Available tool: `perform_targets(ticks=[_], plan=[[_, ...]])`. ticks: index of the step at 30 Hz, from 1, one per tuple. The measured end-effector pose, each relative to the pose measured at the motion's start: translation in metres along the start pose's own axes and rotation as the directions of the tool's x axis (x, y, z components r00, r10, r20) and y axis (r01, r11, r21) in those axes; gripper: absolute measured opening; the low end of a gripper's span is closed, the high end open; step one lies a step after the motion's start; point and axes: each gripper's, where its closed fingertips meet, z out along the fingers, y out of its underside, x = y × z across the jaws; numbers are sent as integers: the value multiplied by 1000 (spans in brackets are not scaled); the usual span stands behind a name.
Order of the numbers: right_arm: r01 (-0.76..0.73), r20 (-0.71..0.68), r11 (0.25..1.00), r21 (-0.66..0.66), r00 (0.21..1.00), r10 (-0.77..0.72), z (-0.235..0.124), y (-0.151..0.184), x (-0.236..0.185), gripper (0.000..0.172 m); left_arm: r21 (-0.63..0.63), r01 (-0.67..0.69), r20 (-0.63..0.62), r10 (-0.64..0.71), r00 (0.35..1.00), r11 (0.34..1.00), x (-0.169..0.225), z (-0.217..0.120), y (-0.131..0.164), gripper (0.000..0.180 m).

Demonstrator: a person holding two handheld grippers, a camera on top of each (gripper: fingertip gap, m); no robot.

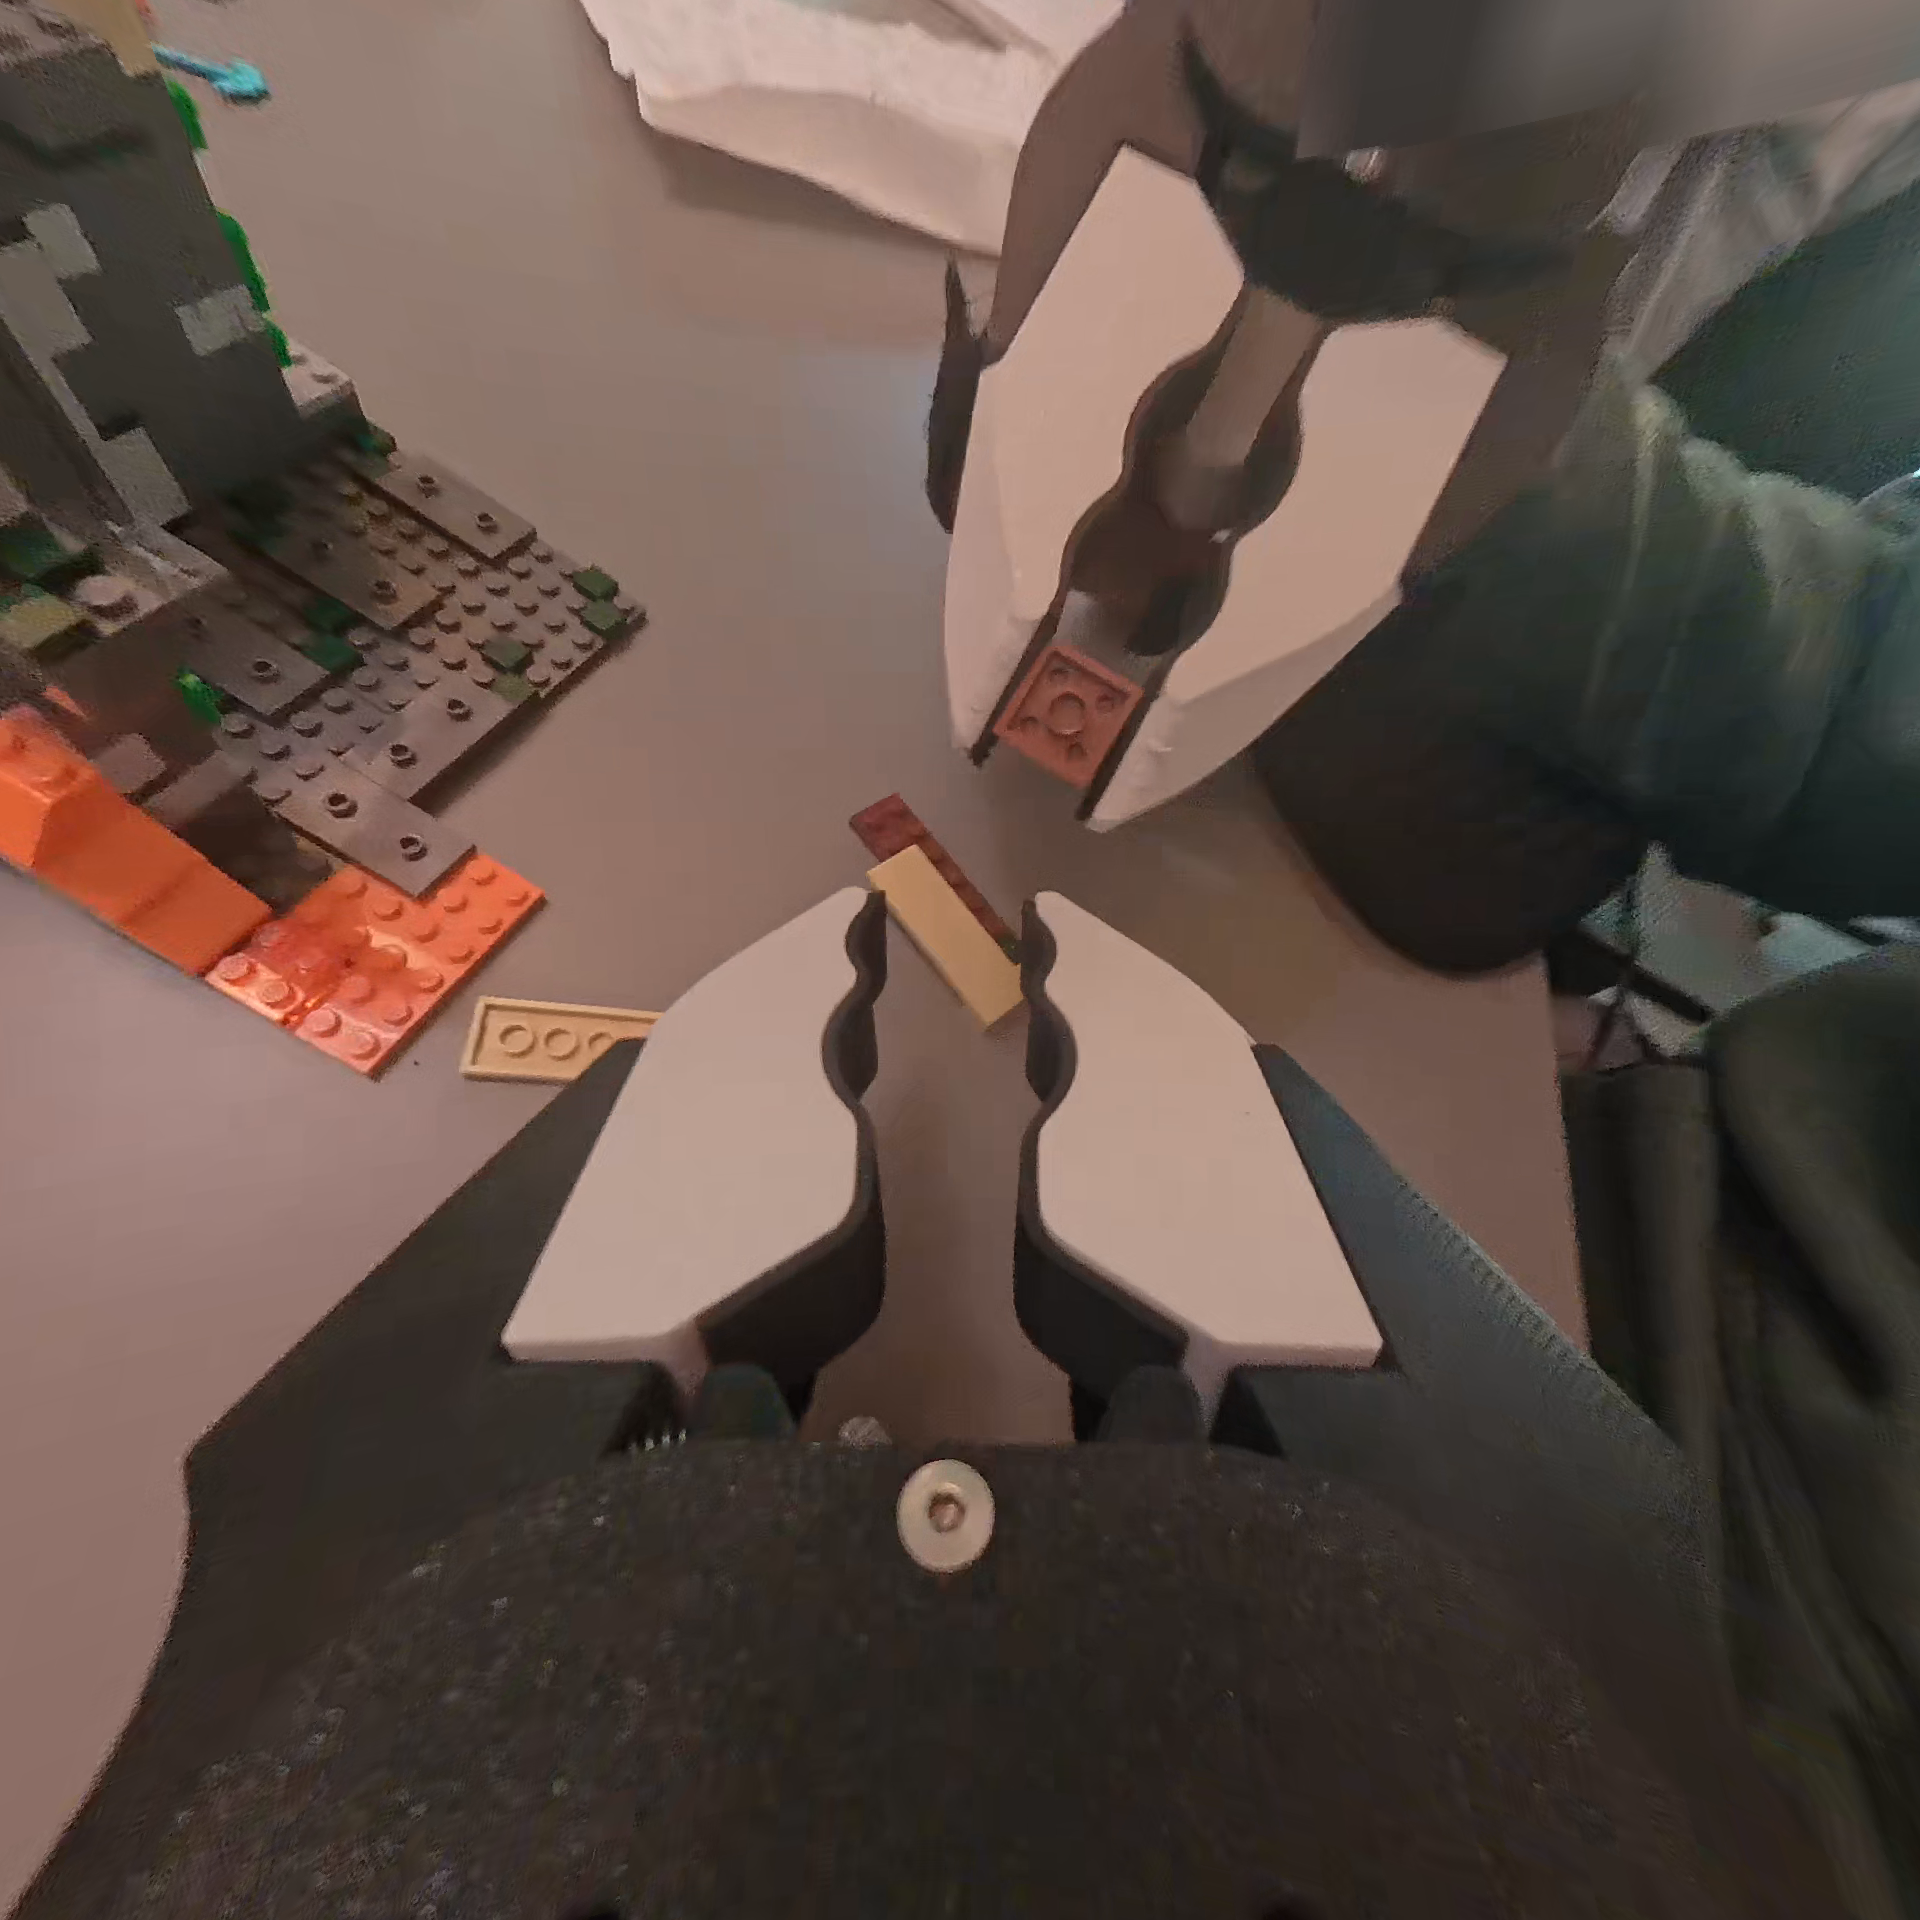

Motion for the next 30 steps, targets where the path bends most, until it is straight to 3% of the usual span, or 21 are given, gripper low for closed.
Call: perform_targets(ticks=[5,9,18,21,27,30], plan=[[220,-135,966,-134,962,-238,5,11,7,17,122,194,-163,-173,971,973,7,-15,-16,23],[372,-172,892,-257,891,-421,15,19,5,17,110,344,-239,-311,920,933,8,-11,-16,25],[504,-239,738,-448,728,-643,19,23,15,17,99,405,-231,-375,898,909,7,1,-13,25],[525,-249,695,-492,680,-690,20,22,15,17,96,373,-192,-351,917,923,3,3,-9,17],[555,-299,705,-441,650,-699,19,9,13,17,139,331,-236,-293,927,934,8,-6,-17,17],[582,-326,710,-397,634,-702,17,1,10,19,162,356,-327,-290,899,920,17,-13,-24,17]])
